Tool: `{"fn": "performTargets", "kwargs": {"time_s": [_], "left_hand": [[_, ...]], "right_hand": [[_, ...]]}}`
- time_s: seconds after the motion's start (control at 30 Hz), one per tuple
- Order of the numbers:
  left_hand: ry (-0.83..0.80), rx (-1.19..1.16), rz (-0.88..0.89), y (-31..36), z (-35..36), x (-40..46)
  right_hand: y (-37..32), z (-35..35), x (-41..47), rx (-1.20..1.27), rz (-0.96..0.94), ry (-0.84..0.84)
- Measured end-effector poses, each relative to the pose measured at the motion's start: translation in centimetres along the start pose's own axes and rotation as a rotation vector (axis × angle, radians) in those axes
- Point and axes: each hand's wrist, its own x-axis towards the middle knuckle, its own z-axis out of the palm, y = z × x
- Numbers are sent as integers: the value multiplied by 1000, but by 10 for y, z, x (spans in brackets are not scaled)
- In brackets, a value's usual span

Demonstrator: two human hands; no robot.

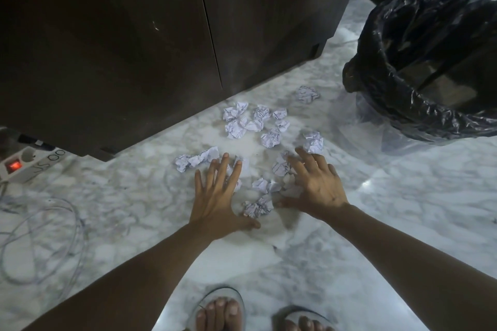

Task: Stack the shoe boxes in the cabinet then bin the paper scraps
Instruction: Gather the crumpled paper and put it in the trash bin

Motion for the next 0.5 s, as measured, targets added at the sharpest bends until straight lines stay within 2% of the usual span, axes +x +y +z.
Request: {"fn": "performTargets", "kwargs": {"time_s": [0.13,0.3,0.5], "left_hand": [[37,6,-58,1,6,-10],[37,-49,5,3,13,-2],[76,-13,126,4,18,6]], "right_hand": [[10,6,-12,27,62,68],[9,15,-13,91,95,-57],[3,19,1,89,-37,-175]]}}
